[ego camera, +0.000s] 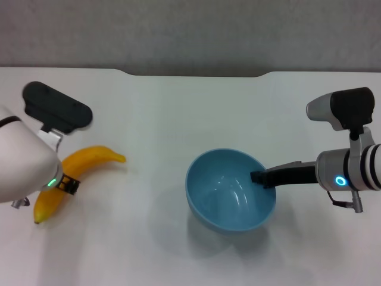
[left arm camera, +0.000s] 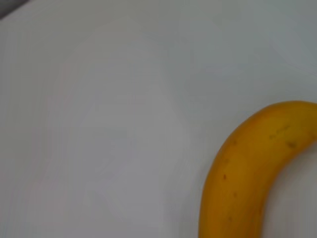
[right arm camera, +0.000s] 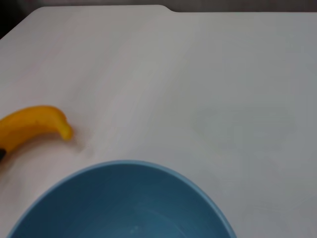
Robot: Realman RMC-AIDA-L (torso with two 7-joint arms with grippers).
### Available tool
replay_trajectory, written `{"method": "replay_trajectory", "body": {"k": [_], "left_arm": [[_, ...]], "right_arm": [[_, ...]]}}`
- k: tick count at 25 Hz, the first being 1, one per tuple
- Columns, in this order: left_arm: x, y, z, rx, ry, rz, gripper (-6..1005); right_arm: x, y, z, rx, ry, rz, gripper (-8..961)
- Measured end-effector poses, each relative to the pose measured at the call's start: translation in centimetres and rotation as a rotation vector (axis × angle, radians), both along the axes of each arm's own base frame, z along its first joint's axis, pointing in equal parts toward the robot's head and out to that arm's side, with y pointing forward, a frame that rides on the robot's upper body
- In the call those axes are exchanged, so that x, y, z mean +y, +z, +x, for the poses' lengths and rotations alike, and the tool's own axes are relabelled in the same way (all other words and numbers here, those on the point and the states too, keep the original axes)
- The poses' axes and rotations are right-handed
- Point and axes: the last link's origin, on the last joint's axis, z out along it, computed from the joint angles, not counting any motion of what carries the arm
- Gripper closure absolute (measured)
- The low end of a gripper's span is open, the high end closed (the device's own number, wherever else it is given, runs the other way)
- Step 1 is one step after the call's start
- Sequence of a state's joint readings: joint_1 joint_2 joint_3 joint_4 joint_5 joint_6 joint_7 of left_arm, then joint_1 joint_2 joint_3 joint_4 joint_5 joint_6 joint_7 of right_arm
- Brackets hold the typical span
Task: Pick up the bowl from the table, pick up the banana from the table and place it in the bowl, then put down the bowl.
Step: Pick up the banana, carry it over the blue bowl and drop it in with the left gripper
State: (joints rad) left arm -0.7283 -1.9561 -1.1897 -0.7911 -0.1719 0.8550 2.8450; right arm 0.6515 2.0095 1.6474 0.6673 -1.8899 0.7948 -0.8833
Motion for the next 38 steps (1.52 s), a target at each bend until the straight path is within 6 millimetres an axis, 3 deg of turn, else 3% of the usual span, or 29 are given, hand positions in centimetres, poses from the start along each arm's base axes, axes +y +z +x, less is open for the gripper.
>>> {"method": "replay_trajectory", "body": {"k": [4,9,14,18,32,38], "left_arm": [[0.0,1.8,1.6,-0.102,-0.053,0.104,490],[-0.3,4.3,6.4,-0.235,-0.21,0.21,490],[-1.9,3.1,11.3,-0.358,-0.387,0.221,488],[-3.7,0.4,14.3,-0.505,-0.443,0.142,481],[-6.4,-3.3,16.7,-0.758,-0.444,0.051,458],[-6.4,-3.8,17.0,-0.817,-0.411,0.044,448]], "right_arm": [[-0.1,0.0,0.1,-0.001,-0.003,-0.001,917],[0.1,0.1,0.2,0.001,-0.015,0.001,917],[0.5,0.1,0.0,0.003,-0.024,0.012,918],[1.0,-0.1,-0.8,0.0,-0.013,0.009,918],[1.9,-0.2,-1.1,-0.007,-0.023,0.05,917],[2.3,-0.2,-2.0,0.021,-0.016,0.06,917]]}}
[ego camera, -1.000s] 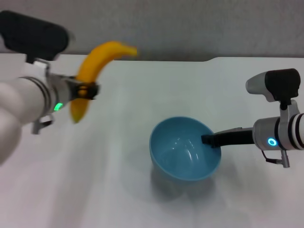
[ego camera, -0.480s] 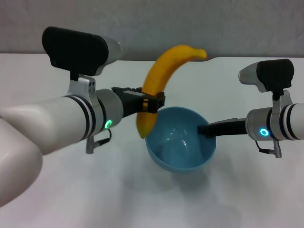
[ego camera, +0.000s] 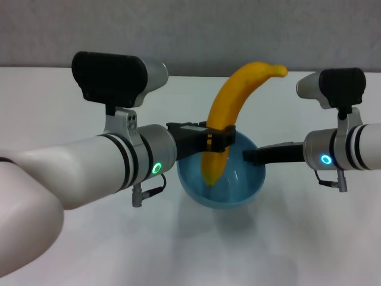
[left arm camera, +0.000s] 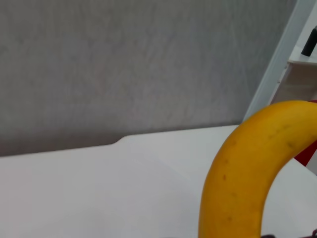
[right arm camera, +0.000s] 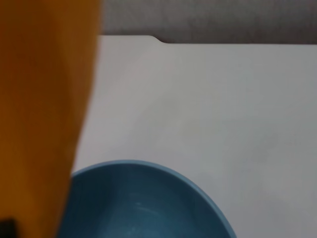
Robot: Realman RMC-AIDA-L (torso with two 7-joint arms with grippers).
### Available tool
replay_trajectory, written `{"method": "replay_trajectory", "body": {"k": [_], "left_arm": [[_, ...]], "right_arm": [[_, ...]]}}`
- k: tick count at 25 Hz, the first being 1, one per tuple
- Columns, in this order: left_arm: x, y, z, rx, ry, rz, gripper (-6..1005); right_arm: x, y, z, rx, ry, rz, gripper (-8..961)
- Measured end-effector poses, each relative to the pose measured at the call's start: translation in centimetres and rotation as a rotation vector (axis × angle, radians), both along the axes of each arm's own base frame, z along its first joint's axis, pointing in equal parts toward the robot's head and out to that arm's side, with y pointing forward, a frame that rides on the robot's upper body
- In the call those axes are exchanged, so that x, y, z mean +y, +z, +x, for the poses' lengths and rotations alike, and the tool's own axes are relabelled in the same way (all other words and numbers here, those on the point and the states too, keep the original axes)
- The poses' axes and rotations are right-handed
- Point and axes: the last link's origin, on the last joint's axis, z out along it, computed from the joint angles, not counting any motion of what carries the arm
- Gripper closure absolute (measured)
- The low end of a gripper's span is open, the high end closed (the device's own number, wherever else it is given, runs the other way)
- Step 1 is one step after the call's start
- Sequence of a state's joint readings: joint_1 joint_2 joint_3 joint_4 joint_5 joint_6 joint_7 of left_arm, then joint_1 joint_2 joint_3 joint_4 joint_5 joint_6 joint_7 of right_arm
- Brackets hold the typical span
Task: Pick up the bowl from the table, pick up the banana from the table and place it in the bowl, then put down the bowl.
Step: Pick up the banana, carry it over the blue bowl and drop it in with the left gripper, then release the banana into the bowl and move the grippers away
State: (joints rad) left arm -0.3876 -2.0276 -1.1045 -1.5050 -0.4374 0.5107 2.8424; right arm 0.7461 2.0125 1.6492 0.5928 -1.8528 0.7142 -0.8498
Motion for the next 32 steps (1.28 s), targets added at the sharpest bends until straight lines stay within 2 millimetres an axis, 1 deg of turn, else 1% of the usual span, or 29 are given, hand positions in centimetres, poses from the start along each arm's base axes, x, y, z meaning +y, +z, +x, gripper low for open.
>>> {"method": "replay_trajectory", "body": {"k": [5,13,17,23,26,28,29,30,31,32], "left_arm": [[0.7,-0.8,-0.9,0.018,0.026,-0.015,440],[1.2,-1.5,-1.6,0.03,0.04,-0.023,427],[1.2,-1.8,-2.0,0.047,0.043,-0.028,420],[1.7,-1.5,-2.4,0.052,0.04,-0.005,410],[1.7,-1.4,-2.6,0.048,0.039,0.005,272],[1.9,-0.8,-2.6,0.048,0.038,0.023,180],[2.1,-0.4,-2.7,0.046,0.039,0.037,168],[2.3,0.5,-3.0,0.048,0.039,0.072,156],[2.3,0.5,-3.0,0.048,0.039,0.072,144],[2.4,1.1,-3.1,0.054,0.033,0.097,131]], "right_arm": [[0.2,0.0,-0.3,0.001,0.007,0.003,918],[0.0,-0.3,-0.9,0.013,0.02,-0.009,918],[0.0,-0.3,-0.9,0.018,0.018,-0.009,918],[-0.3,-0.6,-0.2,0.003,0.002,-0.023,917],[-0.5,-0.5,0.3,0.003,-0.011,-0.021,917],[-0.7,-0.4,0.7,0.004,-0.023,-0.018,917],[-0.7,-0.4,0.9,0.002,-0.028,-0.019,917],[-0.8,-0.5,1.2,-0.001,-0.035,-0.021,917],[-0.9,-0.5,1.5,-0.005,-0.044,-0.023,917],[-1.0,-0.5,1.7,-0.007,-0.048,-0.025,917]]}}
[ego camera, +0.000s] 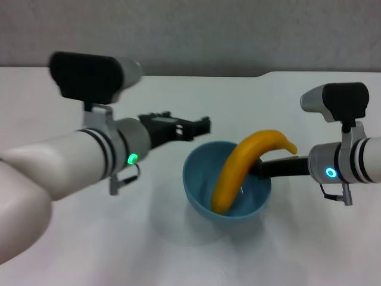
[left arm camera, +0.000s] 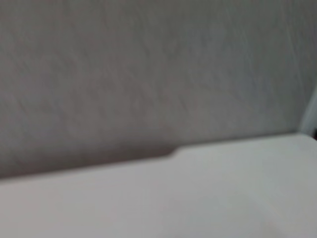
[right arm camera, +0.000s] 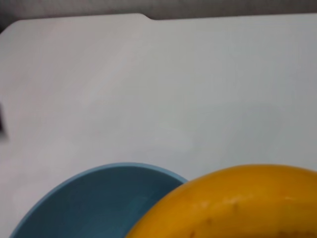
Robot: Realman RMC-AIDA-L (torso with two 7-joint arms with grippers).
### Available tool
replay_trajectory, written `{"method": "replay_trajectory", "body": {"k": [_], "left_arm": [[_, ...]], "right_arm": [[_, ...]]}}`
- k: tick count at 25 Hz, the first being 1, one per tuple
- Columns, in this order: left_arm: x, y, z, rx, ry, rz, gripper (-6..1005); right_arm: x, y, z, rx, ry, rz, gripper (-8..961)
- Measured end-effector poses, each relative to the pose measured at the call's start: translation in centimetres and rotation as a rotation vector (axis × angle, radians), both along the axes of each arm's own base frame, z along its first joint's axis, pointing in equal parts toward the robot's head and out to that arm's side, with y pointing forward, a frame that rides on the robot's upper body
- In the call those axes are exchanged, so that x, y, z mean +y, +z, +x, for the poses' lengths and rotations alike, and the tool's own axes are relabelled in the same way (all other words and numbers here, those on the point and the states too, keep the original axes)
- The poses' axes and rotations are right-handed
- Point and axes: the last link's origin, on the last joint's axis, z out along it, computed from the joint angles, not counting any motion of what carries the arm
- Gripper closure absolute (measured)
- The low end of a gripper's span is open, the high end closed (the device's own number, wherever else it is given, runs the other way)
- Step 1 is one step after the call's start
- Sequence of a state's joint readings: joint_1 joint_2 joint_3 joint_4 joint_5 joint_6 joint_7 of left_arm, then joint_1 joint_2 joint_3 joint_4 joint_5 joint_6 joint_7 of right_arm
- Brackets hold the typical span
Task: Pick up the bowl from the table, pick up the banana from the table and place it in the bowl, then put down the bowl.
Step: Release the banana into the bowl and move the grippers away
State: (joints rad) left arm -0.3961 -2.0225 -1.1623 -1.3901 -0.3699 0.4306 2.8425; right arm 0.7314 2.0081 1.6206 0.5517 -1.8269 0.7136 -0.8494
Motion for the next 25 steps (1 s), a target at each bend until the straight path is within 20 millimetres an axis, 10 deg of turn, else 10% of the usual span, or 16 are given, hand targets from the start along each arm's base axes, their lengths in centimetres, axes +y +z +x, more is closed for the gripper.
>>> {"method": "replay_trajectory", "body": {"k": [11,25], "left_arm": [[0.1,5.9,-5.7,-0.004,-0.053,0.333,118],[0.2,5.6,-10.5,-0.07,-0.142,0.468,119]], "right_arm": [[1.0,1.6,-1.0,-0.007,0.035,-0.054,918],[2.7,0.4,-2.5,-0.1,0.125,-0.061,917]]}}
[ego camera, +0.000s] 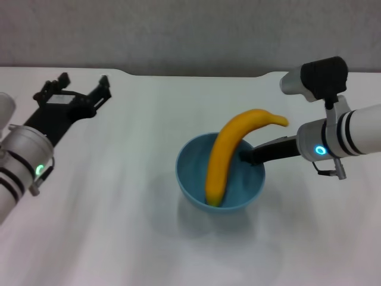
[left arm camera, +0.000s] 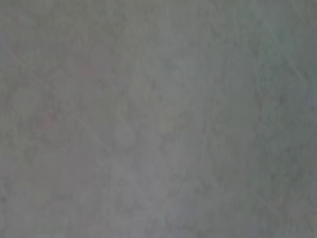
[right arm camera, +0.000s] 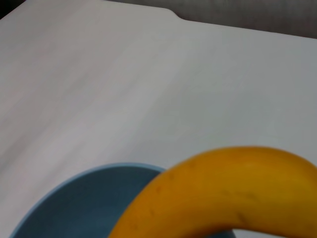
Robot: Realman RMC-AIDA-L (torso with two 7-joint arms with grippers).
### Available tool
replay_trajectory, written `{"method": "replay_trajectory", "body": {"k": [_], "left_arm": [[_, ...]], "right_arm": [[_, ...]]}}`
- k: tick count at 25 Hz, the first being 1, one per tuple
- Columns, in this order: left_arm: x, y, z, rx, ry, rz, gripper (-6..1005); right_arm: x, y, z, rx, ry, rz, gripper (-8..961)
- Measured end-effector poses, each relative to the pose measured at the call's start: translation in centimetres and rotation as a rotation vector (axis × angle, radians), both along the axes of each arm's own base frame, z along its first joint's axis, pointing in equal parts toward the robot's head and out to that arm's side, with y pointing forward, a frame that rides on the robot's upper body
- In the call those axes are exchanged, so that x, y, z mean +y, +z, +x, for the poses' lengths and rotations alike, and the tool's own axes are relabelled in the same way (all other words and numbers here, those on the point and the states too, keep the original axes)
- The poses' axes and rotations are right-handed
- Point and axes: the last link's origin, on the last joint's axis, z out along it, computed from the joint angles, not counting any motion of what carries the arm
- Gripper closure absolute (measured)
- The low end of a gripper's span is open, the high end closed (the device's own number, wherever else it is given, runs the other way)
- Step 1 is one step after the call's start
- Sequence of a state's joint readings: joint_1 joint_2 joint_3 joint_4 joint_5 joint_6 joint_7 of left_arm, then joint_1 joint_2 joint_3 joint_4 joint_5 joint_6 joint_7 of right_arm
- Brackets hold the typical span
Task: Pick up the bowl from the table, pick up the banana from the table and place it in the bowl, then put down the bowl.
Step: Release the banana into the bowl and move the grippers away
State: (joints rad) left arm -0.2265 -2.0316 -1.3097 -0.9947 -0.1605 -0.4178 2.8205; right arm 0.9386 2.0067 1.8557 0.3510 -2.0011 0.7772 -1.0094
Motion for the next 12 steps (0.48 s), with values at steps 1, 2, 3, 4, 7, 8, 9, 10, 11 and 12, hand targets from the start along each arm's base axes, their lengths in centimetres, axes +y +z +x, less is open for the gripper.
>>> {"method": "replay_trajectory", "body": {"k": [1,2,3,4,7,8,9,10,11,12], "left_arm": [[0.1,-0.2,0.2,0.001,-0.007,-0.006,119],[0.1,-0.4,0.5,-0.001,-0.014,-0.012,119],[0.2,-0.5,0.7,-0.004,-0.018,-0.017,119],[0.2,-0.7,0.7,-0.008,-0.017,-0.022,119],[0.3,-1.4,0.7,-0.026,-0.008,-0.053,119],[0.2,-1.8,0.8,-0.036,-0.004,-0.067,119],[0.1,-2.1,0.8,-0.044,-0.002,-0.082,119],[0.0,-2.6,1.0,-0.052,-0.004,-0.1,119],[-0.1,-2.9,1.2,-0.051,-0.009,-0.112,120],[-0.2,-3.1,1.3,-0.047,-0.014,-0.117,120]], "right_arm": [[0.0,-0.1,-0.1,0.0,0.006,0.0,918],[0.0,-0.2,-0.2,-0.002,0.009,0.0,918],[0.0,-0.4,-0.3,-0.006,0.01,-0.001,918],[0.0,-0.6,-0.3,-0.012,0.01,0.0,918],[-0.3,-1.2,0.0,-0.031,0.007,-0.004,918],[-0.4,-1.4,0.1,-0.036,0.008,-0.008,918],[-0.5,-1.5,0.1,-0.04,0.011,-0.014,918],[-0.6,-1.7,0.1,-0.045,0.015,-0.022,917],[-0.8,-1.9,0.0,-0.048,0.018,-0.03,917],[-0.9,-2.1,0.0,-0.05,0.021,-0.034,917]]}}
